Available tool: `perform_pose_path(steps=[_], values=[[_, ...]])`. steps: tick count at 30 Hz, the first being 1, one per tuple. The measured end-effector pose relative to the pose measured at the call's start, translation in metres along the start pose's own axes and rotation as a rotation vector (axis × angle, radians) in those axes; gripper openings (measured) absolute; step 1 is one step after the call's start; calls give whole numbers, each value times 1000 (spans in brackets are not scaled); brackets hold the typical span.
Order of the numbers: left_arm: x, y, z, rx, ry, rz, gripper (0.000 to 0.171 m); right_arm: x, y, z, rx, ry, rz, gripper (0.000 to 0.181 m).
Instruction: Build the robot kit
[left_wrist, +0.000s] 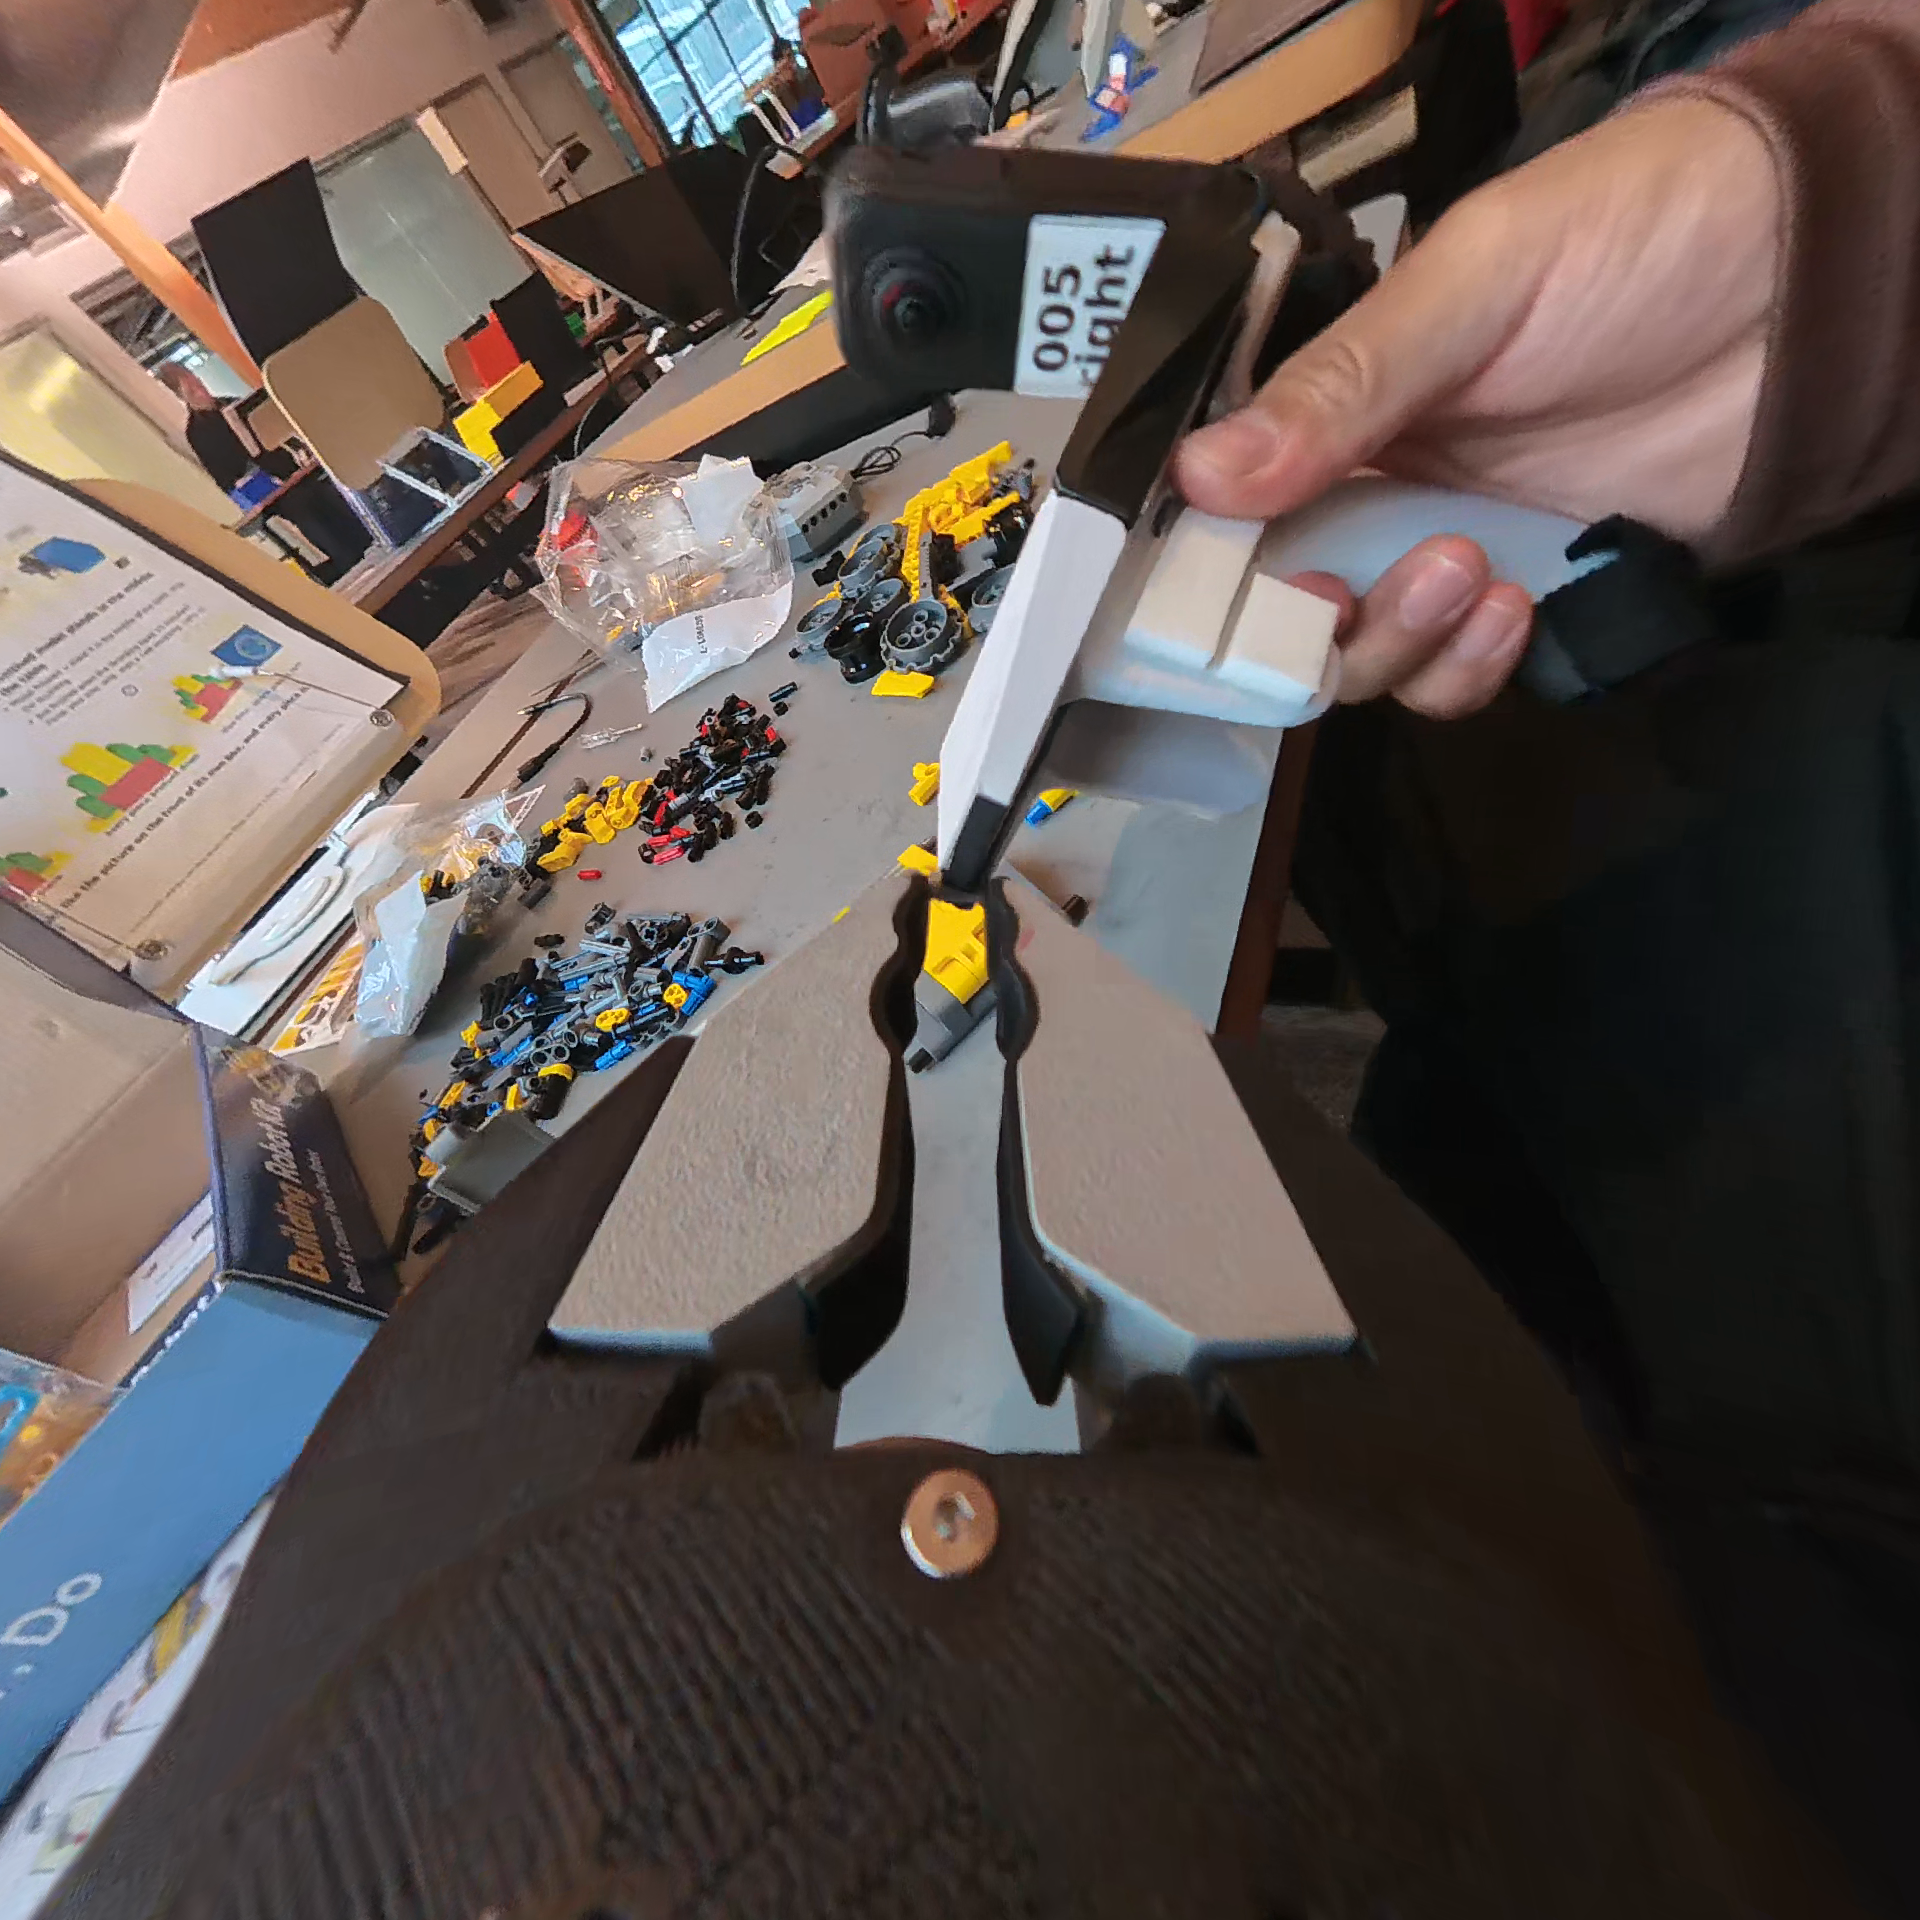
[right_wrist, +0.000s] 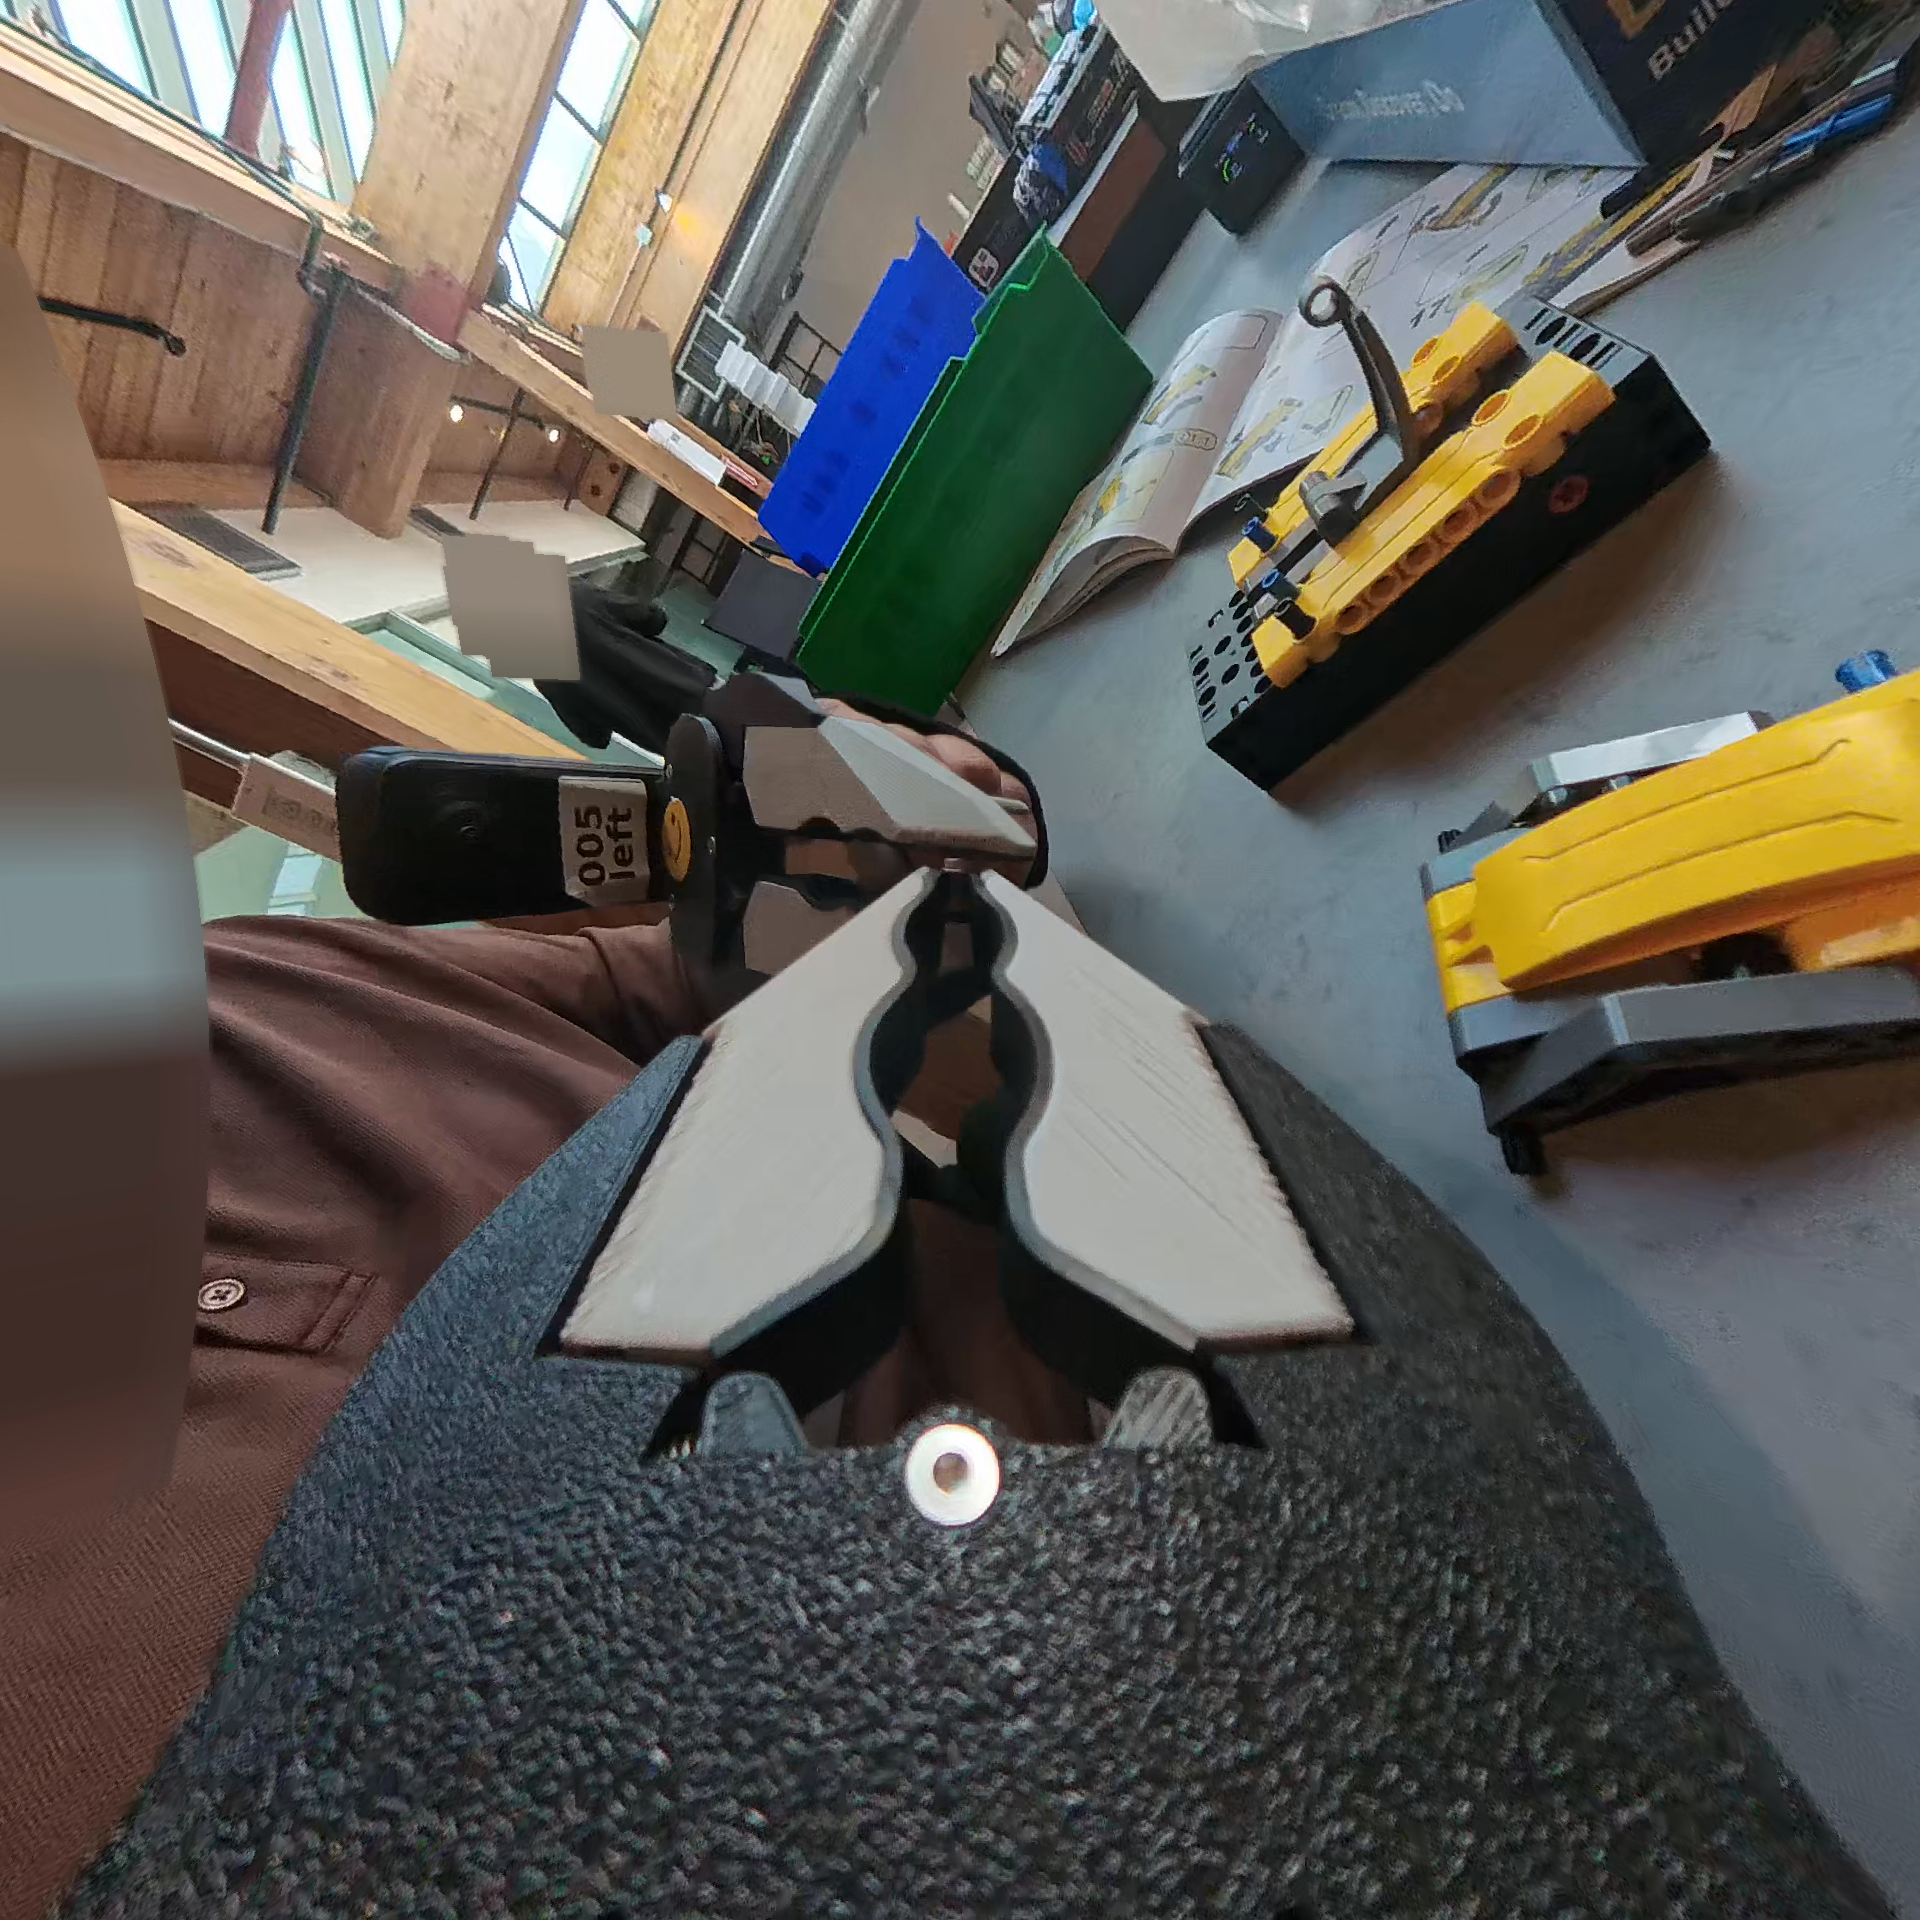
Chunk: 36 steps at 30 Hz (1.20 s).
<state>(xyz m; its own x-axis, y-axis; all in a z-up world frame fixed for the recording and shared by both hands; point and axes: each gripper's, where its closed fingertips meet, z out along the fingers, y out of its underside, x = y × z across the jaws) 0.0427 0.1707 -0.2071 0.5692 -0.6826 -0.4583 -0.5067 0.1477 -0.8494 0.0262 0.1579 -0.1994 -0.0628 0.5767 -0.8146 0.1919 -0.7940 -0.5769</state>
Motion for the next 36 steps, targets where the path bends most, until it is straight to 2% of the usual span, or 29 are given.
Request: perform_pose_path(steps=[10, 17, 19, 24, 26, 28, 32, 36], values=[[19, 16, 4, -97, 111, 174, 7, 14, 19, -5, -161, 115, -58, 7], [22, 30, 5, -182, 120, 298, 7, 24, 25, -1, -154, 145, -55, 3], [19, 31, 6, -192, 106, 252, 7, 24, 20, 0, -123, 150, -66, 3], [8, 22, 7, -162, 95, 23, 7, 17, 7, -3, -33, 112, -71, 2], [4, 22, 7, -159, 86, -33, 11, 14, 5, -4, -19, 100, -68, 2], [5, 21, 8, -143, 109, -82, 7, 14, 3, -4, -3, 100, -72, 2], [7, 23, 9, -139, 130, -156, 17, 13, -2, -7, 28, 103, -79, 2], [9, 20, 9, -128, 173, -265, 16, 12, -5, -8, 46, 96, -79, 2]])
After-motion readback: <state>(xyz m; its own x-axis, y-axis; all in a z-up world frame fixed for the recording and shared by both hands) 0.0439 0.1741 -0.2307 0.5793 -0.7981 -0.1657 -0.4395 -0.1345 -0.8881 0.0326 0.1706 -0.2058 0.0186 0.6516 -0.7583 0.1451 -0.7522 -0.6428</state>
